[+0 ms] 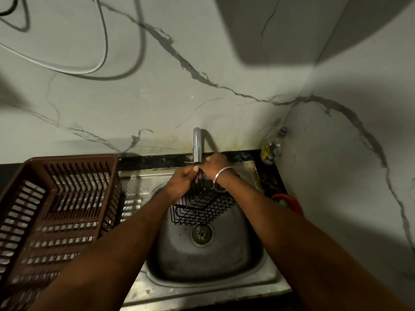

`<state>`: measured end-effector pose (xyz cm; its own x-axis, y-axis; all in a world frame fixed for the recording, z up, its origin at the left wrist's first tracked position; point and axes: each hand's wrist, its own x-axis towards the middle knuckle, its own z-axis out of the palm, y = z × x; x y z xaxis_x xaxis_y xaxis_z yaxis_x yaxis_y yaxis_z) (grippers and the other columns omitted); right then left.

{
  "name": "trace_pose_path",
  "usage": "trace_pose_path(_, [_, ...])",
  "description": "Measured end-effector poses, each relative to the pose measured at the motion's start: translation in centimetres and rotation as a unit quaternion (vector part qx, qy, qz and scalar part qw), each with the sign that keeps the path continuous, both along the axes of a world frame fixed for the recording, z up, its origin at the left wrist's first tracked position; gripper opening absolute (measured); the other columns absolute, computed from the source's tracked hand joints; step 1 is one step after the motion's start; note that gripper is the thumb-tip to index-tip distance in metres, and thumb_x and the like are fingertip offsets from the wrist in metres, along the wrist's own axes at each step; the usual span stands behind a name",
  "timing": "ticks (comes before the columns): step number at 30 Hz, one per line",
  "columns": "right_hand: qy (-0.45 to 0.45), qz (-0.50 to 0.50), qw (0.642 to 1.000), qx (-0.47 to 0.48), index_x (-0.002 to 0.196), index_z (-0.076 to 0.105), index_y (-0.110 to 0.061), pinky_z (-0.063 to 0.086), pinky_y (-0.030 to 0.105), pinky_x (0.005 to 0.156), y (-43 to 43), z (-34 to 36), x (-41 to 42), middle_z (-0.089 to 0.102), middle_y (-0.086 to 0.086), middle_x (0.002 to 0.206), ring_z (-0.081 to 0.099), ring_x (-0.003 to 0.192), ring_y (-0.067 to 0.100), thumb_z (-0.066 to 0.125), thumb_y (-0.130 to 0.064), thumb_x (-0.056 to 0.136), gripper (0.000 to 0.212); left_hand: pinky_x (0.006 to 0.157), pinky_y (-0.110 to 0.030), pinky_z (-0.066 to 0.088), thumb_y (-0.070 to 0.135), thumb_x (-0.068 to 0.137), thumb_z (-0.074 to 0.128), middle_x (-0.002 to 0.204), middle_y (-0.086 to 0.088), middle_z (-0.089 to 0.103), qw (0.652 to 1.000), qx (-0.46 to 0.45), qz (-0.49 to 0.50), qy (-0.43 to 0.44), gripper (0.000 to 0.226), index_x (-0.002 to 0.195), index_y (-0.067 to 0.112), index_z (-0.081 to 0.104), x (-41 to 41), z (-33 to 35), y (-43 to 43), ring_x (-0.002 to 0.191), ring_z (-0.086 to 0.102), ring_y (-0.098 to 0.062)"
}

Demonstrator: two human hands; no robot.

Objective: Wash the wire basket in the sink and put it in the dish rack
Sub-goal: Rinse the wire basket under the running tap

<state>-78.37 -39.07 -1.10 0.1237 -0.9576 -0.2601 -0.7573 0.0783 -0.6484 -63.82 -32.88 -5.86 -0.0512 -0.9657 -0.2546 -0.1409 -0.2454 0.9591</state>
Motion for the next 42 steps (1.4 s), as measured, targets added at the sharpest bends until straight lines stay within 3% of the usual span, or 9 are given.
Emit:
trace_pose_path(4, [-0.023, -0.019, 1.0, -0.009, 0.061, 0.058, -0.023, 0.043, 0.02, 0.053, -0.5, 0.5, -0.8, 0.056, -0.008, 0.059, 0.054, 0.054, 0.008, 0.068, -0.035, 0.097, 0.039, 0.066, -0.025, 0.057, 0.035, 0.115, 0.043, 0.077, 0.002, 0.075, 0.999, 0.023, -0.022, -0.035, 0.041, 0.09, 0.015, 0.068, 0.4, 0.2, 0.5, 0.073, 0.071, -0.011])
trace_pose_path(9, [0.06, 0.063, 0.996, 0.009, 0.063, 0.056, -0.023, 0.045, 0.024, 0.054, -0.5, 1.2, -0.7, 0.059, -0.004, 0.061, 0.057, 0.058, 0.012, 0.076, -0.042, 0.089, 0.038, 0.077, -0.044, 0.062, 0.044, 0.112, 0.048, 0.088, -0.011, 0.076, 0.998, -0.006, -0.002, -0.065, 0.043, 0.091, 0.014, 0.07, -0.2, -0.7, 0.0, 0.086, 0.073, -0.034])
trace_pose_path(13, [0.007, 0.021, 1.0, -0.004, 0.057, 0.058, -0.021, 0.053, 0.03, 0.06, -1.4, 1.7, -1.5, 0.058, -0.003, 0.054, 0.057, 0.054, 0.016, 0.072, -0.042, 0.092, 0.043, 0.061, -0.017, 0.048, 0.035, 0.114, 0.044, 0.066, 0.016, 0.068, 0.995, -0.035, -0.007, -0.097, 0.04, 0.082, 0.023, 0.065, 0.6, -0.7, 0.2, 0.063, 0.063, 0.002])
trace_pose_path(18, [0.001, 0.024, 1.0, -0.001, 0.059, 0.059, -0.02, 0.047, 0.025, 0.06, -0.5, 0.7, -0.5, 0.061, -0.004, 0.06, 0.06, 0.058, 0.013, 0.071, -0.036, 0.095, 0.041, 0.084, -0.039, 0.054, 0.034, 0.113, 0.047, 0.086, 0.0, 0.07, 0.992, -0.022, 0.023, -0.118, 0.037, 0.085, 0.024, 0.068, -0.5, -0.7, -1.7, 0.087, 0.067, -0.021])
trace_pose_path(22, [-0.024, -0.01, 1.0, -0.002, 0.053, 0.056, -0.017, 0.039, 0.023, 0.054, -1.5, 0.6, -2.0, 0.053, -0.006, 0.048, 0.051, 0.049, 0.013, 0.07, -0.034, 0.092, 0.044, 0.076, -0.034, 0.052, 0.039, 0.113, 0.046, 0.084, -0.005, 0.071, 0.986, -0.037, -0.007, -0.163, 0.041, 0.087, 0.019, 0.069, 0.7, -0.5, -1.6, 0.082, 0.067, -0.023])
trace_pose_path(28, [-0.059, -0.012, 0.998, 0.02, 0.051, 0.057, -0.017, 0.041, 0.026, 0.055, -1.9, 0.1, -3.8, 0.048, -0.01, 0.041, 0.049, 0.051, 0.015, 0.073, -0.034, 0.087, 0.043, 0.075, -0.042, 0.055, 0.044, 0.112, 0.045, 0.077, -0.011, 0.07, 0.978, -0.051, -0.026, -0.201, 0.048, 0.084, 0.013, 0.069, 0.8, -0.9, -1.3, 0.073, 0.067, -0.029])
trace_pose_path(33, [-0.094, -0.05, 0.994, 0.039, 0.057, 0.06, -0.018, 0.039, 0.026, 0.054, -2.6, 0.3, -6.4, 0.047, -0.011, 0.042, 0.044, 0.046, 0.012, 0.074, -0.034, 0.089, 0.038, 0.067, -0.034, 0.052, 0.046, 0.112, 0.046, 0.072, 0.005, 0.066, 0.961, -0.085, -0.015, -0.264, 0.043, 0.075, 0.03, 0.063, 3.2, -2.0, 0.2, 0.069, 0.065, -0.016])
trace_pose_path(37, [-0.129, -0.086, 0.987, 0.045, 0.063, 0.061, -0.012, 0.035, 0.027, 0.056, -2.2, -1.1, -6.6, 0.048, -0.002, 0.053, 0.042, 0.055, 0.015, 0.073, -0.03, 0.091, 0.035, 0.06, -0.028, 0.035, 0.042, 0.112, 0.048, 0.064, 0.011, 0.053, 0.95, -0.1, 0.003, -0.296, 0.048, 0.066, 0.03, 0.052, 3.3, -1.5, 0.0, 0.062, 0.051, -0.007])
trace_pose_path(42, [-0.1, -0.069, 0.991, 0.048, 0.076, 0.069, -0.006, 0.055, 0.038, 0.068, -2.1, -2.4, -6.6, 0.062, 0.005, 0.066, 0.06, 0.063, 0.021, 0.067, -0.042, 0.095, 0.041, 0.063, -0.032, 0.046, 0.061, 0.107, 0.04, 0.065, 0.005, 0.059, 0.914, -0.109, 0.006, -0.39, 0.048, 0.071, 0.033, 0.056, 4.1, -1.6, -0.5, 0.064, 0.059, -0.015])
